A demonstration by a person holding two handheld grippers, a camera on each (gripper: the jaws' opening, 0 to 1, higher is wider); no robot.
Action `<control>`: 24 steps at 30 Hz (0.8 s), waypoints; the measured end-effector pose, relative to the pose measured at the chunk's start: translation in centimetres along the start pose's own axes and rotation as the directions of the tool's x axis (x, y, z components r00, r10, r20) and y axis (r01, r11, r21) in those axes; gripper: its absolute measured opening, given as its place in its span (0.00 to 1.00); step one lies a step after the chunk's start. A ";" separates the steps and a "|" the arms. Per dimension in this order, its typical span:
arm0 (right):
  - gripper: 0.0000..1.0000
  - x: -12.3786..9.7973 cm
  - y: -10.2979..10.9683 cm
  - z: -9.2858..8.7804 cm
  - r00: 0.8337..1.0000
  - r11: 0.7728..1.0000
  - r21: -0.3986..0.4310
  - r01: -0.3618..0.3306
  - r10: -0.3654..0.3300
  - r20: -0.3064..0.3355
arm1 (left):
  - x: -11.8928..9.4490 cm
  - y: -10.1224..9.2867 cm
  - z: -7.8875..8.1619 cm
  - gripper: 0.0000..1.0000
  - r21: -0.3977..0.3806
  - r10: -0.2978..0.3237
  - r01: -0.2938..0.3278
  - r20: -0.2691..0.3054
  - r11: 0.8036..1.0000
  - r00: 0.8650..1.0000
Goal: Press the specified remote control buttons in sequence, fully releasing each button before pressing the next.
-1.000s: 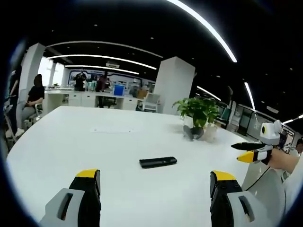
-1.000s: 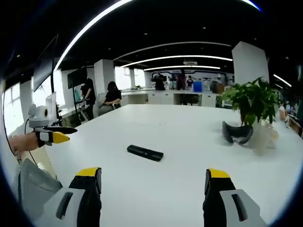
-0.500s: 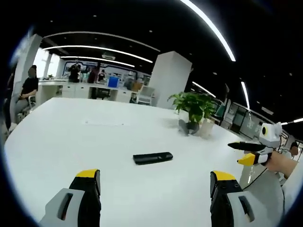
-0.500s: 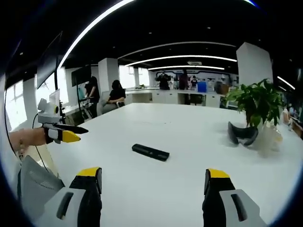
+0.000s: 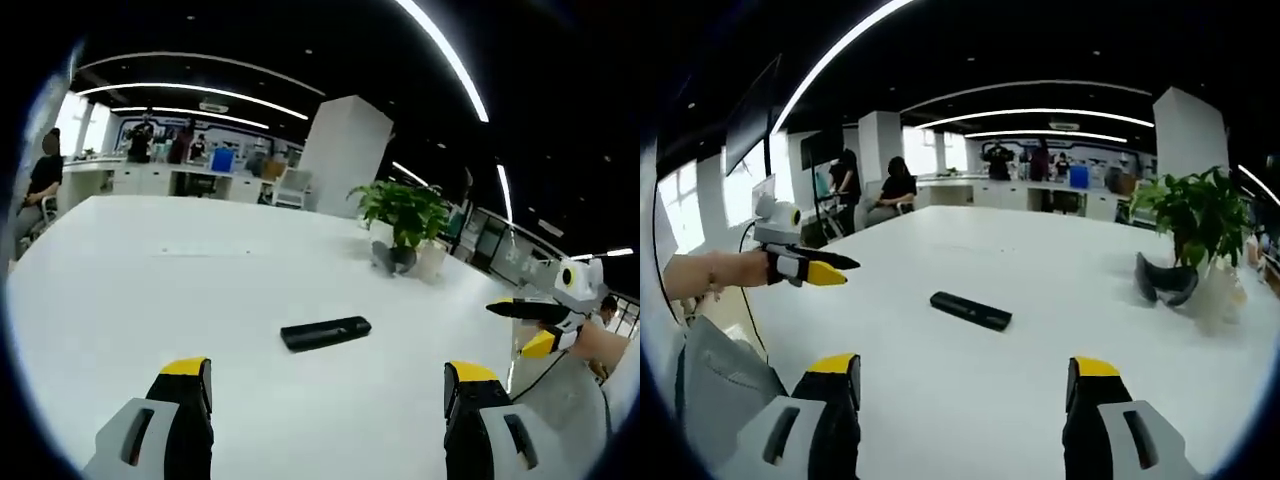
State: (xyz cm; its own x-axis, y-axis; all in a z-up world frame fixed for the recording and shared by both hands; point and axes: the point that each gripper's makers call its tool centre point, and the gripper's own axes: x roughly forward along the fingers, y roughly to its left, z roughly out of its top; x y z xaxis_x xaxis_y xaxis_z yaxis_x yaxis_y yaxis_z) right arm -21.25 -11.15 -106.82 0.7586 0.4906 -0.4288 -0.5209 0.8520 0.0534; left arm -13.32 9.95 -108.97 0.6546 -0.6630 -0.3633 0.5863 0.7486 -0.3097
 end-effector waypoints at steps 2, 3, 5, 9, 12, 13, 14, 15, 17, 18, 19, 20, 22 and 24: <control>0.82 0.0 -0.1 0.0 1.000 1.000 -0.007 0.006 -0.006 0.001 | 0.8 0.2 0.0 1.00 0.001 -0.014 0.014 -0.003 1.000 1.000; 0.81 0.0 -0.1 -0.1 1.000 1.000 -0.005 0.007 -0.007 0.001 | 1.3 0.3 -0.2 1.00 -0.001 -0.023 0.023 -0.017 1.000 1.000; 0.82 0.2 0.0 -0.1 1.000 1.000 0.005 0.003 -0.003 0.000 | 2.2 0.4 -0.4 1.00 0.029 -0.040 0.041 -0.043 0.999 0.998; 0.82 0.4 -0.1 -0.3 1.000 1.000 0.000 0.003 -0.003 -0.011 | 4.2 0.7 -1.1 1.00 0.094 -0.080 0.091 -0.116 0.991 0.990; 0.81 0.3 -0.2 -0.2 1.000 1.000 0.000 0.007 -0.007 -0.009 | 5.5 1.0 -1.6 1.00 0.163 -0.090 0.120 -0.184 0.979 0.979; 0.81 0.3 -0.3 -0.2 1.000 1.000 0.002 0.009 -0.009 -0.007 | 5.7 1.1 -1.6 1.00 0.175 -0.090 0.125 -0.193 0.977 0.977; 0.81 0.2 -0.4 -0.2 1.000 1.000 0.004 0.012 -0.012 -0.005 | 6.2 1.1 -1.7 1.00 0.207 -0.097 0.143 -0.217 0.968 0.971; 0.81 0.2 -0.6 -0.3 1.000 1.000 0.008 0.016 -0.016 -0.005 | 6.6 1.1 -1.8 1.00 0.219 -0.098 0.150 -0.230 0.964 0.968; 0.81 0.1 -0.8 -0.4 1.000 1.000 0.013 0.022 -0.022 -0.007 | 7.5 1.4 -2.0 1.00 0.225 -0.113 0.175 -0.263 0.959 0.958; 0.81 0.0 -0.8 -0.5 1.000 1.000 0.014 0.024 -0.024 -0.009 | 7.9 1.5 -2.1 1.00 0.221 -0.121 0.185 -0.277 0.958 0.953; 0.81 -0.1 -0.9 -0.6 0.999 0.999 0.015 0.030 -0.030 -0.013 | 8.1 1.5 -2.1 1.00 0.221 -0.125 0.190 -0.281 0.957 0.952; 0.81 -0.1 -1.0 -0.7 0.999 0.999 0.015 0.033 -0.032 -0.014 | 8.6 1.0 -2.0 1.00 0.190 -0.154 0.214 -0.289 0.958 0.945; 0.81 -0.3 -1.1 -0.8 0.999 0.999 0.019 0.037 -0.037 -0.016 | 9.0 0.8 -2.2 1.00 0.159 -0.183 0.241 -0.311 0.958 0.933; 0.80 -0.5 -1.2 -1.0 0.999 0.999 0.023 0.042 -0.041 -0.019 | 9.7 1.2 -2.9 1.00 0.167 -0.186 0.260 -0.363 0.951 0.913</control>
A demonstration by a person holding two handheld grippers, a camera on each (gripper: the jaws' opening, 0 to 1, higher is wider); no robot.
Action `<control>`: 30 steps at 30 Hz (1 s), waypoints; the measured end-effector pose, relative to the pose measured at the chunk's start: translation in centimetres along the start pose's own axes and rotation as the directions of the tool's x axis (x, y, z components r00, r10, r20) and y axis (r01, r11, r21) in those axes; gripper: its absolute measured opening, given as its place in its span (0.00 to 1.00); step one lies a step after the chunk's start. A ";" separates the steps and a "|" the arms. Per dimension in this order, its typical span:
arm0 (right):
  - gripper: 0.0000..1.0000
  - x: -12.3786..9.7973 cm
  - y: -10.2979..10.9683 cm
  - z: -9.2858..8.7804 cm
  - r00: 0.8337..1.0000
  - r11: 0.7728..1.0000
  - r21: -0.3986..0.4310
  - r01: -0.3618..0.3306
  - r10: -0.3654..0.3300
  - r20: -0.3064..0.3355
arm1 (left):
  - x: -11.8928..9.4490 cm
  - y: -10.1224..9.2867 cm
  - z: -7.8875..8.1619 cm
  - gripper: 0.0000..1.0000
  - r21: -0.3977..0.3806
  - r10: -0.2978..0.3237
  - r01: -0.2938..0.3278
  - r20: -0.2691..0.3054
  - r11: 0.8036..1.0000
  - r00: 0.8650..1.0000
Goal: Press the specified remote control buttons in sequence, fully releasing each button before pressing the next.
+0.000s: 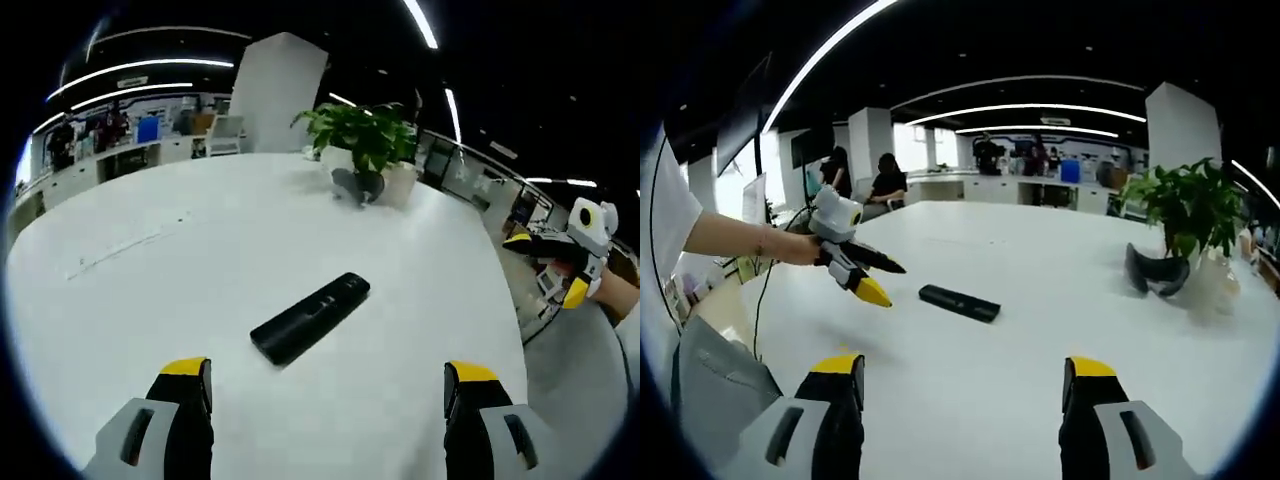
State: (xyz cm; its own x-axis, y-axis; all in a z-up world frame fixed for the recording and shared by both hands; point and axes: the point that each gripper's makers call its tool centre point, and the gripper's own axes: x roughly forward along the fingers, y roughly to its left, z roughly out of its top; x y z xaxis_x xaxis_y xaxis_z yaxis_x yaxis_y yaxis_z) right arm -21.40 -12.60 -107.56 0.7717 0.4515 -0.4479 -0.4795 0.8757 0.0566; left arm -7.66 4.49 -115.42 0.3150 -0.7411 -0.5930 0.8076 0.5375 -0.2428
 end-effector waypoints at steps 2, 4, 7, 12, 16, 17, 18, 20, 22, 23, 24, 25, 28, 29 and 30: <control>0.80 -0.1 -0.1 -0.2 1.000 1.000 0.003 0.005 -0.005 -0.007 | 0.8 0.4 -0.2 1.00 -0.006 -0.014 0.014 -0.029 1.000 0.999; 0.80 -0.1 -0.3 -0.4 1.000 1.000 0.005 0.009 -0.009 -0.012 | 1.4 0.6 0.0 1.00 -0.015 -0.030 0.030 -0.047 0.999 0.998; 0.79 -0.3 -0.5 -0.4 1.000 1.000 0.008 0.015 -0.015 -0.012 | 2.3 1.1 0.3 1.00 -0.012 -0.035 0.034 -0.069 0.999 0.997; 0.79 -0.5 -0.9 -0.6 0.999 0.999 0.016 0.031 -0.030 -0.013 | 3.7 2.1 0.6 1.00 0.029 -0.027 0.031 -0.114 0.999 0.993; 0.78 -0.9 -1.2 -0.9 0.999 0.999 0.017 0.045 -0.045 -0.020 | 4.5 2.6 0.8 1.00 0.037 -0.027 0.033 -0.134 0.999 0.991; 0.78 -1.1 -1.3 -0.9 0.999 0.999 0.019 0.048 -0.048 -0.020 | 4.7 2.7 0.9 1.00 0.051 -0.029 0.036 -0.139 0.998 0.990; 0.78 -1.2 -1.4 -1.0 0.999 0.998 0.021 0.051 -0.050 -0.020 | 4.9 2.7 0.9 1.00 0.066 -0.027 0.037 -0.145 0.997 0.989; 0.78 -1.3 -1.5 -1.1 0.998 0.998 0.026 0.055 -0.055 -0.022 | 5.2 2.7 0.8 1.00 0.119 -0.020 0.040 -0.169 0.992 0.985; 0.78 -1.4 -1.7 -1.2 0.998 0.998 0.028 0.061 -0.060 -0.028 | 5.5 3.0 0.6 1.00 0.182 -0.004 0.041 -0.200 0.982 0.980; 0.78 -1.4 -1.8 -1.3 0.998 0.998 0.029 0.063 -0.062 -0.029 | 5.6 3.0 0.5 1.00 0.204 0.003 0.042 -0.215 0.978 0.977; 0.78 -1.3 -1.9 -1.3 0.997 0.997 0.030 0.065 -0.064 -0.030 | 5.9 3.1 0.4 1.00 0.235 0.009 0.047 -0.231 0.971 0.973; 0.78 -1.3 -2.0 -1.3 0.997 0.997 0.030 0.066 -0.065 -0.030 | 6.2 3.1 0.4 1.00 0.270 0.016 0.050 -0.236 0.962 0.972; 0.78 -1.1 -2.2 -1.1 0.997 0.997 0.029 0.068 -0.068 -0.029 | 6.7 2.5 0.4 1.00 0.323 0.010 0.077 -0.259 0.943 0.966; 0.78 -1.1 -2.2 -1.1 0.997 0.997 0.029 0.069 -0.068 -0.028 | 6.9 2.3 0.5 1.00 0.339 0.008 0.085 -0.263 0.937 0.965; 0.77 -1.0 -2.3 -1.0 0.997 0.997 0.029 0.067 -0.067 -0.028 | 7.0 2.1 0.5 1.00 0.350 0.006 0.091 -0.267 0.932 0.964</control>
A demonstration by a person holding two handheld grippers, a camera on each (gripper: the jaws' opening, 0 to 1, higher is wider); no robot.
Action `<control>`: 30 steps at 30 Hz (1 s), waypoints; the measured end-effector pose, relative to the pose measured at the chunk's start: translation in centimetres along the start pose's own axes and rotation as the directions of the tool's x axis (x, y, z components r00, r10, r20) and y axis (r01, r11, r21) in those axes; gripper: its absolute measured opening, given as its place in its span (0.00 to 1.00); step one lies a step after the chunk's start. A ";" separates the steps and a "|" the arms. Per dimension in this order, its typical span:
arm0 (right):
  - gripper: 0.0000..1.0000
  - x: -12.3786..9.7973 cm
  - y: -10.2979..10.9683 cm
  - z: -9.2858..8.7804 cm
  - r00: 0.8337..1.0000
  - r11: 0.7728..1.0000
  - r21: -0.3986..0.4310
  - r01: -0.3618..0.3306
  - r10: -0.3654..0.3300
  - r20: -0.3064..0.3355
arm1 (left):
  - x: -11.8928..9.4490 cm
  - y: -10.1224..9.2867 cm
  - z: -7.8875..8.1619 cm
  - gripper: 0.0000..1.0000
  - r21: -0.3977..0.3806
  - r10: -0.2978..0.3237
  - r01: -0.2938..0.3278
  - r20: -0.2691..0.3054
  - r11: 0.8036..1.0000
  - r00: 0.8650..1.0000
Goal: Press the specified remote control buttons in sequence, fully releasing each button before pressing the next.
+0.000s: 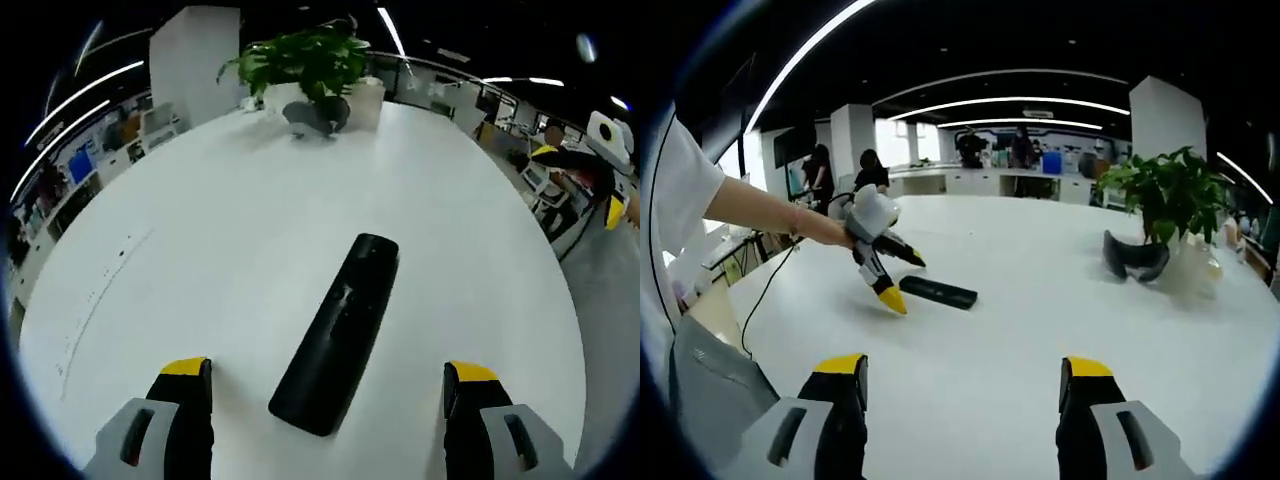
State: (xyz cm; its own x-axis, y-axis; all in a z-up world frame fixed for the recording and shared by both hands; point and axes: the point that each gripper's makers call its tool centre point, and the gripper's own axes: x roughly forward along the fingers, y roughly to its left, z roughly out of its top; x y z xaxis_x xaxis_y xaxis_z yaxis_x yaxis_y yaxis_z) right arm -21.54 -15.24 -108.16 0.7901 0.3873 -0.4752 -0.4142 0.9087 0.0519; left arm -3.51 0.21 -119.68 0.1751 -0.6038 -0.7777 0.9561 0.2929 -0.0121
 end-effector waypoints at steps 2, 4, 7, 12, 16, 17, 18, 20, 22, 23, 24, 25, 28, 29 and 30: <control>0.77 0.1 0.0 0.0 1.000 1.000 -0.002 -0.003 0.003 0.000 | 0.3 -0.4 0.6 1.00 0.038 -0.015 0.015 0.002 0.999 1.000; 0.77 0.1 -0.1 0.1 1.000 1.000 -0.006 -0.003 0.003 -0.001 | 0.5 -0.3 1.1 0.93 0.076 -0.025 0.025 0.000 0.997 1.000; 0.77 0.1 -0.1 0.3 1.000 1.000 -0.008 -0.003 0.003 0.004 | 0.9 -0.3 1.5 0.86 0.137 -0.041 0.043 -0.014 0.990 0.999; 0.76 0.0 -0.2 0.3 1.000 1.000 -0.007 -0.003 0.003 0.006 | 1.1 -0.3 1.8 0.82 0.169 -0.066 0.071 -0.038 0.983 0.997; 0.77 -0.1 -0.3 0.1 1.000 1.000 -0.001 0.001 -0.001 0.007 | 1.0 -0.4 1.9 0.68 0.209 -0.083 0.091 -0.048 0.974 0.995; 0.77 -0.2 -0.3 0.1 1.000 1.000 0.001 0.002 -0.002 0.009 | 1.0 -0.5 1.9 0.64 0.215 -0.090 0.099 -0.050 0.972 0.995; 0.77 -0.2 -0.3 0.1 1.000 1.000 0.004 0.002 -0.002 0.010 | 1.0 -0.6 1.9 0.60 0.227 -0.100 0.109 -0.050 0.968 0.994; 0.76 -0.3 -0.3 0.2 1.000 1.000 0.005 0.002 -0.002 0.012 | 1.0 -1.0 1.9 0.53 0.246 -0.129 0.139 -0.057 0.959 0.990; 0.76 -0.4 -0.4 0.2 1.000 1.000 0.004 0.005 -0.005 0.014 | 1.0 -1.3 1.8 0.47 0.251 -0.143 0.155 -0.064 0.955 0.988; 0.76 -0.4 -0.5 0.3 1.000 1.000 0.004 0.007 -0.007 0.015 | 0.9 -1.4 1.8 0.44 0.256 -0.150 0.163 -0.070 0.953 0.986; 0.76 -0.5 -0.6 0.3 1.000 1.000 0.006 0.009 -0.010 0.018 | 0.9 -1.5 1.8 0.41 0.266 -0.154 0.168 -0.072 0.949 0.985; 0.76 -0.5 -0.6 0.4 1.000 1.000 0.007 0.010 -0.010 0.019 | 0.9 -1.6 1.9 0.39 0.280 -0.152 0.166 -0.071 0.945 0.986; 0.75 -0.7 -0.6 0.4 1.000 1.000 0.009 0.011 -0.011 0.020 | 0.7 -1.6 1.7 0.29 0.295 -0.149 0.167 -0.084 0.941 0.985; 0.75 -0.7 -0.5 0.4 1.000 1.000 0.008 0.010 -0.010 0.019 | 0.5 -1.7 1.4 0.25 0.316 -0.146 0.170 -0.098 0.934 0.984; 0.75 -0.7 -0.4 0.4 1.000 1.000 0.007 0.008 -0.008 0.017 | 0.5 -1.9 1.3 0.26 0.311 -0.149 0.174 -0.101 0.934 0.984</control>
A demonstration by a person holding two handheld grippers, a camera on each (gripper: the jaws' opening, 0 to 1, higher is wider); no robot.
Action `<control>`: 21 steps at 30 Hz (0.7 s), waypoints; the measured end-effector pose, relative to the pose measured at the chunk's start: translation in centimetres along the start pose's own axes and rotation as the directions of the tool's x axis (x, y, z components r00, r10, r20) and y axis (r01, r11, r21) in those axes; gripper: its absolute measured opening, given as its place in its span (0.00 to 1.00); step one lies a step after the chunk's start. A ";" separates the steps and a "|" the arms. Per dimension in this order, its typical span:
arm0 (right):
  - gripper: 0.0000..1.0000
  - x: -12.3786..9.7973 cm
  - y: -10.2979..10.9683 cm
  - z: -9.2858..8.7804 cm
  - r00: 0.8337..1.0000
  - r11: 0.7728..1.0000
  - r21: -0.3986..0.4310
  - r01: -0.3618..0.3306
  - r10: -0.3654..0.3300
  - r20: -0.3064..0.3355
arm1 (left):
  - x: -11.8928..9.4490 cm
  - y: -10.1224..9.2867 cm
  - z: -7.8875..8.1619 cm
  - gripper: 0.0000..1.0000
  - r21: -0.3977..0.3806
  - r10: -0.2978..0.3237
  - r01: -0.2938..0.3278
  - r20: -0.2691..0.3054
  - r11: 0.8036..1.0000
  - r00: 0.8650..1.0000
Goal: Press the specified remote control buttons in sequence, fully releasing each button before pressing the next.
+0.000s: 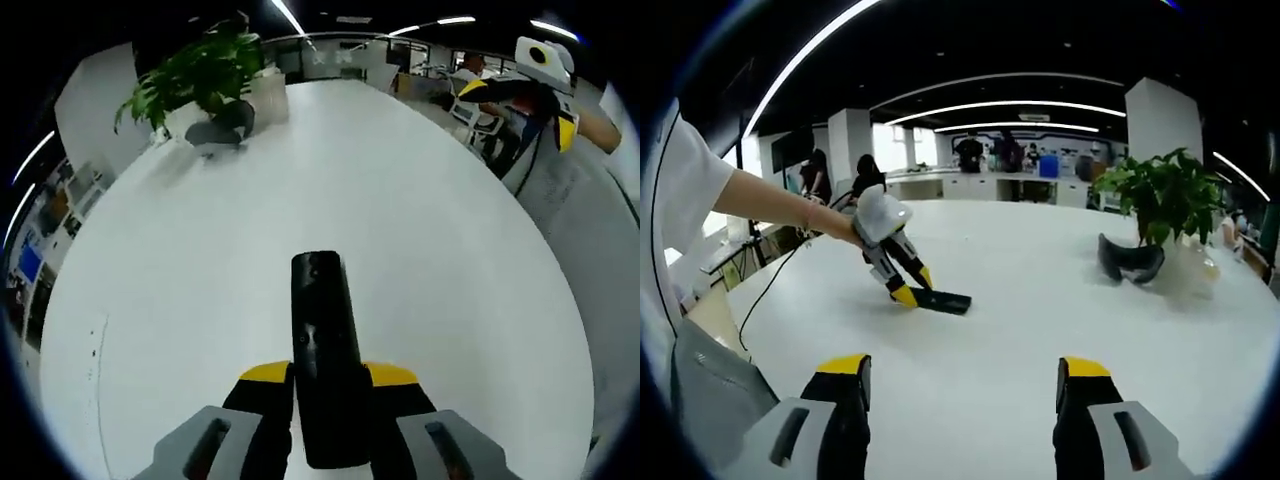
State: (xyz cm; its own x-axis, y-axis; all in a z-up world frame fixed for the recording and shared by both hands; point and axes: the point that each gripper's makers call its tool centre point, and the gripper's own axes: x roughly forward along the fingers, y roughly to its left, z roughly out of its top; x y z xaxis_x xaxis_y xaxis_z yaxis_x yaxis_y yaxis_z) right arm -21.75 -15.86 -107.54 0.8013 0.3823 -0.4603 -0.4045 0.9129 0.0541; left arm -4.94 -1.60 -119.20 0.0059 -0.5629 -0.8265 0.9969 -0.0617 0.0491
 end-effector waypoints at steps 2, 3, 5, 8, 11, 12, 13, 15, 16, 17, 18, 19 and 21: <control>0.74 0.0 0.2 0.0 1.000 1.000 0.000 -0.005 0.005 -0.003 | 0.0 0.0 0.0 0.25 0.002 0.007 -0.007 -0.002 1.000 1.000; 0.74 0.0 0.3 0.0 1.000 1.000 -0.002 -0.006 0.006 -0.003 | -0.1 -0.1 0.0 0.25 0.002 0.003 -0.003 -0.005 1.000 1.000; 0.73 0.1 0.4 0.0 1.000 1.000 -0.004 -0.011 0.011 -0.003 | -0.2 -0.3 -0.1 0.25 0.004 0.003 -0.003 -0.010 1.000 1.000; 0.73 0.2 0.7 0.2 1.000 1.000 -0.009 -0.016 0.016 -0.003 | -0.3 -0.7 -0.2 0.24 0.007 0.002 -0.002 -0.020 1.000 1.000; 0.72 0.2 0.9 0.2 1.000 1.000 -0.015 -0.023 0.023 -0.003 | -0.3 -1.1 -0.3 0.24 0.015 -0.003 0.004 -0.036 1.000 0.999; 0.72 0.2 0.9 0.2 1.000 1.000 -0.015 -0.024 0.024 -0.004 | -0.4 -1.2 -0.4 0.24 0.014 -0.004 0.005 -0.042 1.000 0.999; 0.72 0.3 1.0 0.1 1.000 0.999 -0.018 -0.028 0.028 -0.008 | -0.4 -1.5 -0.4 0.24 0.016 -0.006 0.007 -0.048 1.000 0.999; 0.72 0.5 1.2 -0.2 0.999 0.999 -0.022 -0.033 0.033 -0.016 | -0.5 -1.9 -0.4 0.24 0.016 -0.009 0.010 -0.057 1.000 0.998; 0.72 0.5 1.3 -0.2 0.999 0.999 -0.023 -0.034 0.034 -0.018 | -0.5 -2.2 -0.4 0.24 0.018 -0.012 0.013 -0.059 1.000 0.998; 0.71 0.6 1.3 -0.3 0.999 0.999 -0.024 -0.037 0.036 -0.020 | -0.5 -2.4 -0.5 0.24 0.021 -0.014 0.016 -0.062 1.000 0.998; 0.71 0.6 1.5 -0.4 0.999 0.999 -0.024 -0.040 0.040 -0.022 | -0.5 -2.7 -0.5 0.24 0.023 -0.019 0.021 -0.066 1.000 0.998; 0.71 0.7 1.5 -0.4 0.999 0.999 -0.024 -0.043 0.042 -0.023 | -0.6 -2.9 -0.5 0.24 0.023 -0.024 0.025 -0.069 0.999 0.997; 0.70 0.7 1.7 -0.5 0.998 0.998 -0.025 -0.050 0.050 -0.024 | -0.6 -3.4 -0.5 0.24 0.032 -0.030 0.033 -0.075 0.999 0.997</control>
State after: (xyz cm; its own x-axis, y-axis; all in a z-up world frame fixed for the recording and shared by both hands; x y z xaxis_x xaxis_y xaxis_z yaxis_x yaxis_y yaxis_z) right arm -22.04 -14.09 -108.20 0.7694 0.4238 -0.4779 -0.4553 0.8887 0.0550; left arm -8.31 -0.63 -119.13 -0.0184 -0.4970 -0.8676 0.9935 -0.1062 0.0398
